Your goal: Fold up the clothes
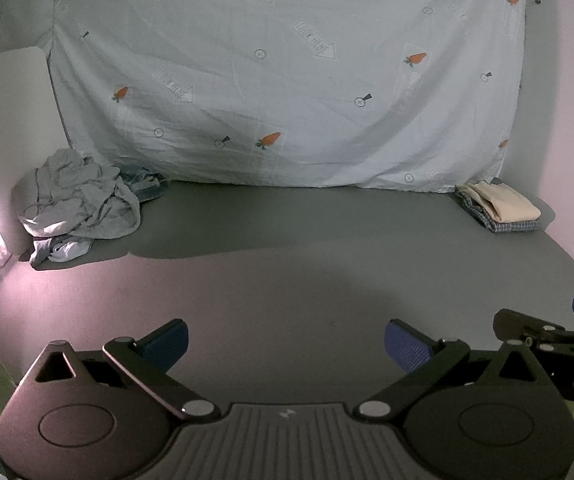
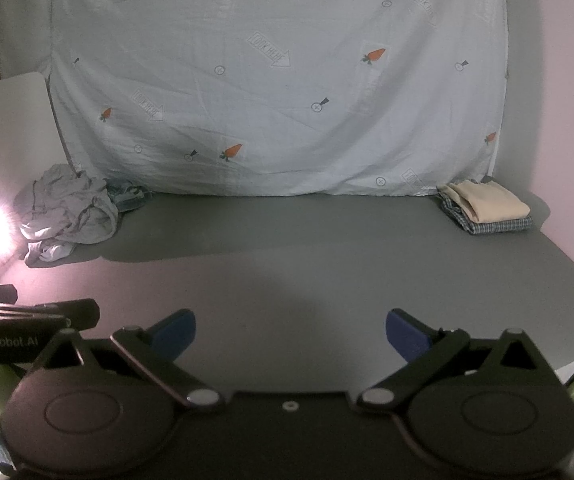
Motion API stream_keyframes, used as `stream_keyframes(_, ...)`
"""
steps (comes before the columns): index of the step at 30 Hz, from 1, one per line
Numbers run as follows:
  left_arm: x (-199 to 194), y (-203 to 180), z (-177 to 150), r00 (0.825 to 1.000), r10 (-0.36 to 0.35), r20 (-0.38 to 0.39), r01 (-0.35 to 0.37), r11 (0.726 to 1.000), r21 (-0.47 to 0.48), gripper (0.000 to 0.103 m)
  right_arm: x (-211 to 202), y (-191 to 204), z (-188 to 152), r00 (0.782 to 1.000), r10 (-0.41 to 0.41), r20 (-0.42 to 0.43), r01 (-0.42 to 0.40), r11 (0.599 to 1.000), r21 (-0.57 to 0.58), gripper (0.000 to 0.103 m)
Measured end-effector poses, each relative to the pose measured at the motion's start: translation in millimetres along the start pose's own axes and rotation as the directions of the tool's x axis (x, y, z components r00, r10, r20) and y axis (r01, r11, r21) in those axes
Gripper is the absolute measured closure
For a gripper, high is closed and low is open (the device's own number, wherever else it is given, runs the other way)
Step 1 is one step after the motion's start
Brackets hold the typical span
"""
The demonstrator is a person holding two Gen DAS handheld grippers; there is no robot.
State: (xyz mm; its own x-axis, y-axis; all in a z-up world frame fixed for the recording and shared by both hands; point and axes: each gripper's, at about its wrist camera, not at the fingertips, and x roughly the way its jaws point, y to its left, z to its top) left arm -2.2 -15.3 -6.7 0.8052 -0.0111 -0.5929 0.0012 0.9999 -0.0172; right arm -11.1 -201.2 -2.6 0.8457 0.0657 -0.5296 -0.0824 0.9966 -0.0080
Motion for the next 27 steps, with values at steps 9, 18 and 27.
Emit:
stream_keyframes(9, -6, -1, 1, 1.000, 0.010, 0.016, -0.010, 1.000, 0.009, 0.000, -7, -2, -4, 1.000, 0.009, 0.004, -0.009, 1.000, 0.001, 0.000)
stream_keyframes(18, -8, 0, 5, 1.000, 0.002, 0.009, -0.002, 1.000, -0.001, 0.000, -5, -8, 4, 1.000, 0.009, 0.000, -0.009, 1.000, -0.002, 0.000)
stream_keyframes(27, -8, 2, 6, 1.000, 0.007, 0.009, -0.007, 1.000, 0.000, 0.000, -6, -7, 9, 1.000, 0.016, -0.002, -0.016, 1.000, -0.002, 0.000)
